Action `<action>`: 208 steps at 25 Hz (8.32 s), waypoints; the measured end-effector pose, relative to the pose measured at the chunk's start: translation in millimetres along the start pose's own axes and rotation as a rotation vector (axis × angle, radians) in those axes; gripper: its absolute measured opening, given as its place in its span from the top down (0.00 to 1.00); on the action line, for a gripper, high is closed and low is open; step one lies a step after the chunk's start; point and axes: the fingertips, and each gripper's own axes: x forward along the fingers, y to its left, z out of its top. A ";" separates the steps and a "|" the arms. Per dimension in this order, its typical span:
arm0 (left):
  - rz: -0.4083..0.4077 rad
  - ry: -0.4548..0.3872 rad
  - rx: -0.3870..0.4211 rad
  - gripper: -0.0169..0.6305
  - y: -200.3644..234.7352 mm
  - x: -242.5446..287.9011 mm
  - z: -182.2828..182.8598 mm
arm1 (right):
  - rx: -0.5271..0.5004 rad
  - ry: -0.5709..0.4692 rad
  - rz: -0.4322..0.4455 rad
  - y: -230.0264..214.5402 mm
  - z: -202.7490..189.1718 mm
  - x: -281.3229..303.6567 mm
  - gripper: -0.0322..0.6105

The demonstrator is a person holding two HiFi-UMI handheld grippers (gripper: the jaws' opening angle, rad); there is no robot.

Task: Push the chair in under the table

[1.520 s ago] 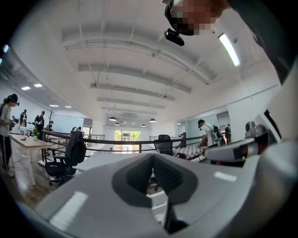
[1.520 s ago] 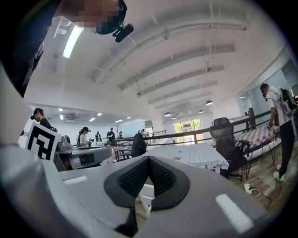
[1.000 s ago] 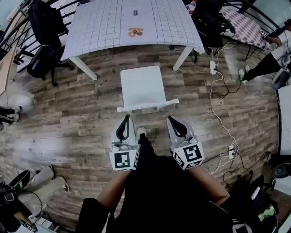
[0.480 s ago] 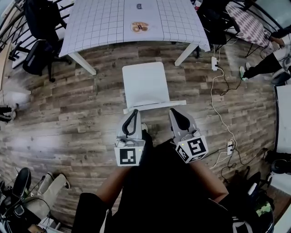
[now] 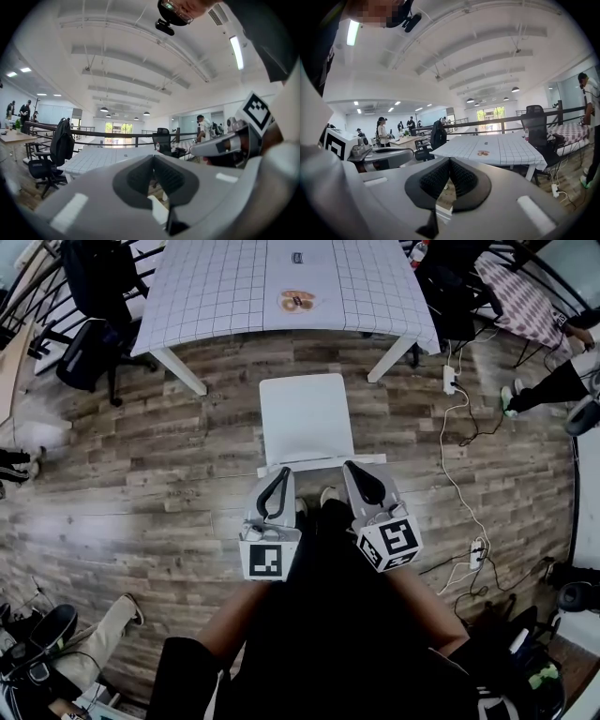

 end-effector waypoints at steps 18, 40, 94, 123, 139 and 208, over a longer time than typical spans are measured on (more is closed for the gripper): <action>-0.111 0.227 0.073 0.94 -23.3 75.0 -50.3 | -0.099 0.285 0.184 -53.0 -63.9 55.0 0.83; -0.591 0.805 0.346 0.64 -49.4 153.1 -145.9 | -0.275 0.740 0.545 -113.3 -141.4 116.2 0.62; -0.764 1.122 0.866 0.85 -63.2 111.2 -336.6 | -1.004 1.024 0.685 -72.5 -319.7 105.6 0.75; -0.797 1.136 0.763 0.84 -64.5 112.3 -331.7 | -1.004 1.024 0.677 -74.7 -313.3 105.8 0.78; -0.802 1.139 0.726 0.84 -41.2 161.1 -323.9 | -1.012 1.020 0.682 -101.1 -296.0 151.3 0.78; -0.890 1.115 0.700 0.83 104.6 387.1 -278.9 | -0.943 1.039 0.646 -203.8 -202.0 383.6 0.78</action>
